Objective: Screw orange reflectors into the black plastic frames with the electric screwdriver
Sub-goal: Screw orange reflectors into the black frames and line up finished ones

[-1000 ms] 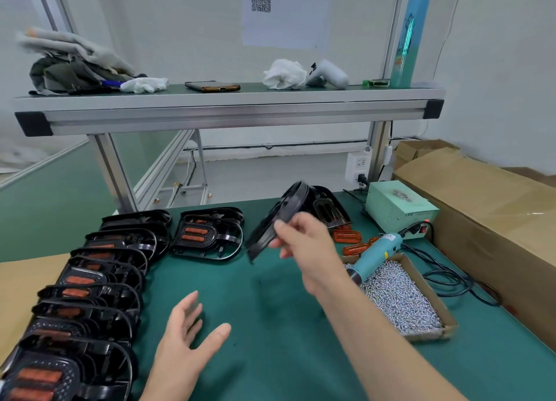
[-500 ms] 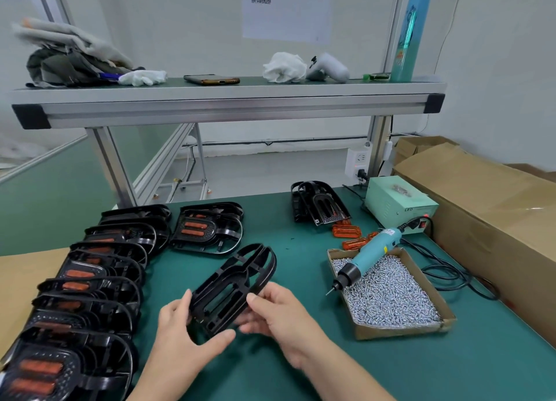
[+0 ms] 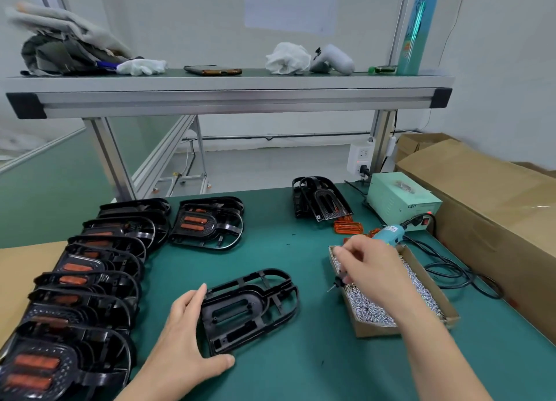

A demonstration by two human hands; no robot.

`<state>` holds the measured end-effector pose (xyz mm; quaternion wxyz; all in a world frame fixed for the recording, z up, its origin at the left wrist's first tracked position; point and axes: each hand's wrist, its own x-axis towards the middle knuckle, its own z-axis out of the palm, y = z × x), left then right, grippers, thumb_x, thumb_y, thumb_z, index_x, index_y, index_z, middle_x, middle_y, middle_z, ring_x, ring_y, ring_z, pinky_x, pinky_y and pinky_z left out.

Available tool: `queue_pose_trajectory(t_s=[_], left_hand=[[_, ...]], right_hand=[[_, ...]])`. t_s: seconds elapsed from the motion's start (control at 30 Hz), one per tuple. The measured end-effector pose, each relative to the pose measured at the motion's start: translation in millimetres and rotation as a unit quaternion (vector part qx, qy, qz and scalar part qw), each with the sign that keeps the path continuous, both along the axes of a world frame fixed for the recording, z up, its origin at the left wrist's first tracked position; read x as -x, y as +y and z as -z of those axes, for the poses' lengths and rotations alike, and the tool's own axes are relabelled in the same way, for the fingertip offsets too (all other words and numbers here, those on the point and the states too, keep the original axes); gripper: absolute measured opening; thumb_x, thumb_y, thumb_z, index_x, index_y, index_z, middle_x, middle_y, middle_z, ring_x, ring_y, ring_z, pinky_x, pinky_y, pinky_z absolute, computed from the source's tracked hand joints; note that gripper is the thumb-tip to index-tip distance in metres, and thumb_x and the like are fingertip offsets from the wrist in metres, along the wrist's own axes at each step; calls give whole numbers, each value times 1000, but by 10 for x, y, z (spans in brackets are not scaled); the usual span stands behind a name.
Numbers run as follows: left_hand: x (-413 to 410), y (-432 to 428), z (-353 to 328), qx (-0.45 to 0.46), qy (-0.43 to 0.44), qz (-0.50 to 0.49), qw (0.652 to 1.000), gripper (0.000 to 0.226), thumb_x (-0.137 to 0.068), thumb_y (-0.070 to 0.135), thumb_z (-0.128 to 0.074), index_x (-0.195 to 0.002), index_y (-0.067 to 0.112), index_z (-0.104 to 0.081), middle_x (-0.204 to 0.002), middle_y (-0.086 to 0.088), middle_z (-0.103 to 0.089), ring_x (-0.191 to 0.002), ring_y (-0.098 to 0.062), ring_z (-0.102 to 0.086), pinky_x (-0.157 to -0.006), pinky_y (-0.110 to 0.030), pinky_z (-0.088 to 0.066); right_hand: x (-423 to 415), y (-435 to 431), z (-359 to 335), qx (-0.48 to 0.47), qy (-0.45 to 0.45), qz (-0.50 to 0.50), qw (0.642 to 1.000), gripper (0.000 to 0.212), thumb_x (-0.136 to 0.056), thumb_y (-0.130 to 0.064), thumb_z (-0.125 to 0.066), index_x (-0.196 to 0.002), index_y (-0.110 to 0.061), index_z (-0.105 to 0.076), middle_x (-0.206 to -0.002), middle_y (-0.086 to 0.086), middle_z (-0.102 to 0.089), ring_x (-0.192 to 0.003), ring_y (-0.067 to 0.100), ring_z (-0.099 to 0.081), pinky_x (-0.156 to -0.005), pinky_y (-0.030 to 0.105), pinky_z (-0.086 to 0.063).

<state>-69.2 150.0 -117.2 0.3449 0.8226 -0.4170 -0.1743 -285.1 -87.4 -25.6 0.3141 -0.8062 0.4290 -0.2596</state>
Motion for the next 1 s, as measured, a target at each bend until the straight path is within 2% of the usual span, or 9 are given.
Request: queue_pose_trajectory(t_s=[0.1, 0.17, 0.27, 0.37, 0.5, 0.6, 0.7, 0.9, 1.0], left_hand=[[8, -15, -5, -9, 0, 3, 1000, 140, -41, 77, -74, -156, 43, 0, -139, 35, -6, -142, -6, -26, -111, -32, -36], [9, -15, -2, -14, -8, 2, 1000, 138, -43, 81, -70, -156, 43, 1, -144, 33, -7, -144, -7, -25, -114, -34, -33], [11, -12, 14, -23, -35, 12, 999, 132, -49, 84, -60, -157, 39, 2, -159, 24, -6, -149, -7, -16, -120, -34, -23], [13, -13, 33, -21, -54, 20, 998, 125, -52, 84, -54, -157, 39, -1, -159, 25, -7, -151, -5, -8, -123, -31, -15], [-4, 4, 52, -34, -54, 33, 997, 122, -54, 82, -55, -155, 45, 1, -158, 28, -4, -152, -9, -5, -125, -35, -12], [-20, 8, 60, -47, -54, 42, 997, 121, -53, 82, -55, -154, 46, 1, -162, 24, -4, -153, -9, -2, -125, -35, -8], [-17, 15, 55, -51, -51, 45, 996, 121, -53, 80, -56, -154, 45, 0, -162, 23, -4, -153, -9, 0, -125, -34, -6], [10, 13, 31, -63, -53, 41, 996, 122, -51, 81, -57, -154, 46, -1, -161, 25, -6, -153, -10, -1, -125, -32, -5], [28, 19, 2, -71, -52, 37, 995, 121, -50, 83, -58, -151, 52, 0, -156, 32, -4, -152, -9, 0, -125, -31, -7]], right_hand=[[160, -177, 69, 56, 101, 47, 992, 25, -96, -33, -57, -75, -20, -62, -68, -1, -68, -73, 22, -65, -68, 34, -51], [216, -254, 148, 72, 169, 64, 981, 22, -96, -29, -54, -78, -19, -61, -75, 1, -68, -78, 25, -62, -70, 36, -51], [244, -307, 268, 53, 258, 51, 963, 14, -94, -24, -52, -85, -21, -62, -87, -1, -67, -85, 23, -60, -72, 34, -50], [243, -310, 327, 31, 305, 28, 952, 15, -90, -22, -54, -95, -23, -68, -93, 1, -67, -86, 24, -59, -72, 31, -49], [239, -310, 352, 18, 313, 16, 950, 21, -87, -22, -61, -106, -27, -68, -105, -1, -68, -92, 22, -61, -72, 30, -47], [231, -327, 368, 18, 305, 17, 952, 8, -85, -21, -64, -89, -28, -63, -101, -3, -67, -94, 20, -61, -77, 31, -50], [231, -342, 386, 18, 294, 25, 955, 16, -86, -20, -68, -78, -31, -60, -97, -4, -67, -92, 18, -59, -76, 28, -46], [267, -366, 417, 35, 240, 51, 969, 18, -86, -21, -71, -71, -31, -66, -85, -7, -69, -86, 17, -60, -68, 27, -41], [268, -376, 430, 43, 227, 55, 971, 16, -87, -23, -69, -73, -28, -65, -80, -9, -66, -79, 15, -57, -63, 29, -39]])
